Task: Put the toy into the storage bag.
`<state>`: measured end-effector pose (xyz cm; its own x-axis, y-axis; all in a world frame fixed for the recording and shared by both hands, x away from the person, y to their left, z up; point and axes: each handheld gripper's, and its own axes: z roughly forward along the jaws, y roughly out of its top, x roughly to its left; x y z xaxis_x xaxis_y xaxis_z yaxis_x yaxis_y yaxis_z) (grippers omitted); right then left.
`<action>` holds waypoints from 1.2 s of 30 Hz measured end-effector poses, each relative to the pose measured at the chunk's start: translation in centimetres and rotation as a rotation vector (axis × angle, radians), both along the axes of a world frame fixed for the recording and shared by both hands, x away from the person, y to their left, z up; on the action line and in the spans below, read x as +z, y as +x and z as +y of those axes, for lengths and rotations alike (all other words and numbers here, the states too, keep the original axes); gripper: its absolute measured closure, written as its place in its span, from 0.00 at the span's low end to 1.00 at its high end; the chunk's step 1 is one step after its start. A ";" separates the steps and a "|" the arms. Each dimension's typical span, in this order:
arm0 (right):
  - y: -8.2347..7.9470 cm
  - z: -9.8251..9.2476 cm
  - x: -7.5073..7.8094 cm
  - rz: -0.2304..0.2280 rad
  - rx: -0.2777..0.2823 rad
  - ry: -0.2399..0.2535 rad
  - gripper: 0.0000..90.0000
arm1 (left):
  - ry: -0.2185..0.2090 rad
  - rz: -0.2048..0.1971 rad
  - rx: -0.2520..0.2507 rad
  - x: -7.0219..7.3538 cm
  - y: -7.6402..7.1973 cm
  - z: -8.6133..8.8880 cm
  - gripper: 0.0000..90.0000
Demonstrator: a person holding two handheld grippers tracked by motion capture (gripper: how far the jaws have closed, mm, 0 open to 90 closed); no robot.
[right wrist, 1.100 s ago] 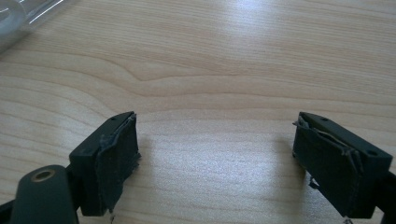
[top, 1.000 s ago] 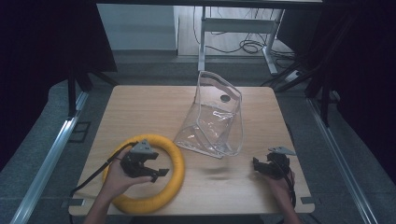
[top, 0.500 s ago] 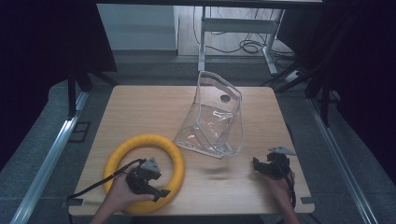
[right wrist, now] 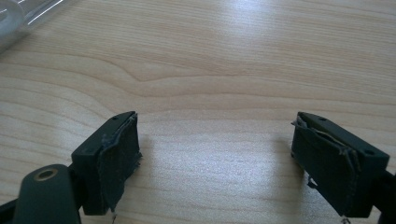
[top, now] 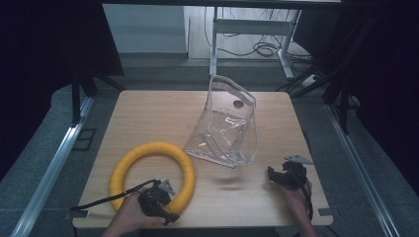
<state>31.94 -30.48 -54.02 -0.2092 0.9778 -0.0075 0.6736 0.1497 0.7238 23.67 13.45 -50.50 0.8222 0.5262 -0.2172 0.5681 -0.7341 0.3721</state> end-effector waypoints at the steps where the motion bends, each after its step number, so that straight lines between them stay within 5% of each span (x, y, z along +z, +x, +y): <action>1: 0.0 0.0 0.0 -0.001 0.001 -0.002 0.17 | 0.010 0.003 0.002 -0.2 0.0 -0.1 0.38; 7: 0.0 0.0 0.0 -0.003 -0.002 -0.007 0.17 | 0.014 0.004 0.005 -0.2 -0.1 -0.6 0.44; 13: 0.0 0.0 0.0 -0.002 -0.002 -0.006 0.17 | 0.069 -0.065 0.026 -0.1 -0.5 -1.4 0.53; 19: 0.0 0.0 0.0 -0.002 -0.004 -0.005 0.17 | 0.071 -0.062 0.028 -0.1 -0.5 -1.4 0.54; 28: 0.0 0.0 0.0 -0.001 -0.007 -0.003 0.17 | -0.041 -0.010 0.023 0.8 0.1 0.3 0.54; 31: 0.0 0.0 0.0 0.000 -0.007 -0.001 0.17 | -0.139 -0.010 0.046 1.8 0.2 1.6 0.54; 36: 0.0 0.0 0.0 0.001 -0.009 -0.002 0.17 | -0.235 -0.027 0.070 3.2 0.4 2.8 0.55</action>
